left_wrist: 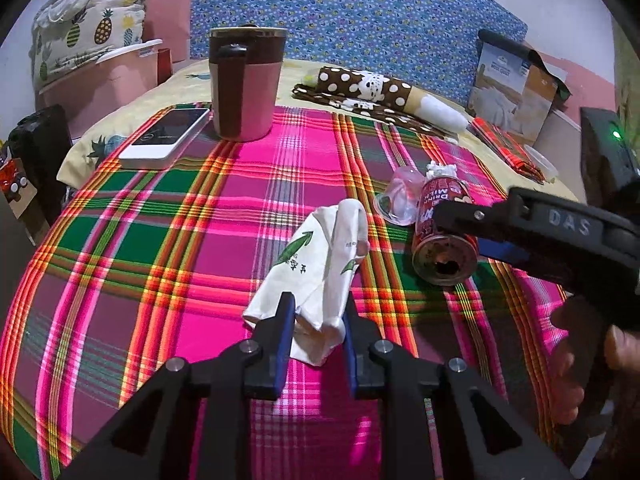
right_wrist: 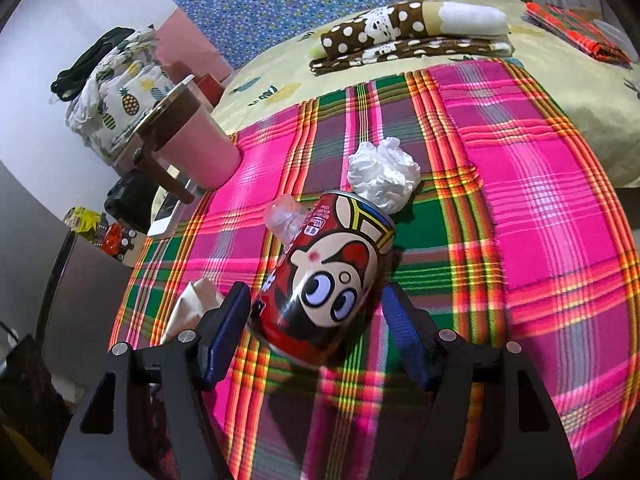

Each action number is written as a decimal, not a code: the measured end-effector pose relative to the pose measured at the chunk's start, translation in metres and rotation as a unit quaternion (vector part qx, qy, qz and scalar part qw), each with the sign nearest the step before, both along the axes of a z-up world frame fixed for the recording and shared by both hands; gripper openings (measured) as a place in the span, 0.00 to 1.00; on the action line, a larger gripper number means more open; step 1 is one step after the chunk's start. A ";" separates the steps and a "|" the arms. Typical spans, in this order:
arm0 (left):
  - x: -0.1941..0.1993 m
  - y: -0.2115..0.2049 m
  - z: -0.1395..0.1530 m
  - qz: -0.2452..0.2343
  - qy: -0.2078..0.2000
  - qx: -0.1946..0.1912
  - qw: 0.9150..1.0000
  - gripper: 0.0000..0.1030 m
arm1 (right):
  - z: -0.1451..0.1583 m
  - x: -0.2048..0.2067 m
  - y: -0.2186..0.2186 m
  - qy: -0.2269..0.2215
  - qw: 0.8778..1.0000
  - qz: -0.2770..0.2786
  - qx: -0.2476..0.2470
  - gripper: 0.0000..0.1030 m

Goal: Collect trash
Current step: 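Grasp the red cartoon can with the right tool, then carry the wrapper and red can over the wastebasket with both tools, then open both tools to drop the wrapper and can into the wastebasket, then move both tools back over the plastic cup and tissue on the cloth, then grasp the clear plastic cup with the left tool while the right tool grasps the crumpled tissue, then carry the plastic cup and tissue over the wastebasket with both tools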

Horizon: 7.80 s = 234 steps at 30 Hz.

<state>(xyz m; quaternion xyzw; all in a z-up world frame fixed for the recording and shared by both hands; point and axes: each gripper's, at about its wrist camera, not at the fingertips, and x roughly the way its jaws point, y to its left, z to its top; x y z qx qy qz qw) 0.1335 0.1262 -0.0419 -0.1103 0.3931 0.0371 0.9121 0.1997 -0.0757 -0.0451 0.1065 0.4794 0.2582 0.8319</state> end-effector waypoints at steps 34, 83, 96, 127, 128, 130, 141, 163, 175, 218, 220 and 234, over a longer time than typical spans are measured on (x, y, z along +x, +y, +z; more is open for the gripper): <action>-0.013 -0.034 0.000 -0.027 0.003 -0.006 1.000 0.21 | -0.001 -0.034 -0.041 -0.015 0.999 0.018 -0.046 0.57; 0.039 -0.319 0.024 -0.302 0.008 -0.011 0.953 0.21 | 0.005 -0.062 -0.279 -0.024 0.975 -0.176 -0.132 0.57; 0.045 -0.345 0.016 -0.335 0.021 -0.018 0.942 0.25 | 0.008 -0.069 -0.298 -0.031 0.972 -0.193 -0.128 0.57; -0.007 -0.243 0.049 -0.231 -0.024 -0.028 0.972 0.36 | 0.038 -0.096 -0.234 -0.091 0.985 -0.125 -0.073 0.57; -0.009 -0.239 0.050 -0.225 -0.025 -0.027 0.974 0.36 | 0.038 -0.097 -0.231 -0.092 0.986 -0.122 -0.073 0.57; -0.012 -0.230 0.051 -0.214 -0.028 -0.025 0.976 0.36 | 0.039 -0.098 -0.222 -0.095 0.986 -0.112 -0.074 0.57; -0.024 -0.187 0.047 -0.160 -0.027 -0.014 0.987 0.36 | 0.038 -0.098 -0.177 -0.108 0.990 -0.057 -0.070 0.57; 0.003 -0.095 0.040 -0.077 -0.012 0.005 0.997 0.36 | 0.042 -0.061 -0.105 -0.111 0.992 0.019 -0.062 0.57; 0.057 -0.067 0.028 -0.063 0.007 0.010 0.998 0.36 | 0.037 -0.028 -0.073 -0.112 0.990 0.053 -0.069 0.57; 0.107 -0.020 0.011 -0.034 0.007 -0.003 0.999 0.33 | -0.001 0.063 -0.013 -0.082 0.988 0.098 -0.082 0.29; 0.104 -0.023 0.012 -0.036 0.006 -0.002 0.999 0.33 | 0.002 0.060 -0.017 -0.083 0.989 0.092 -0.080 0.27; 0.071 -0.058 0.030 -0.062 -0.007 0.001 0.998 0.33 | 0.031 0.015 -0.059 -0.095 0.992 0.068 -0.048 0.27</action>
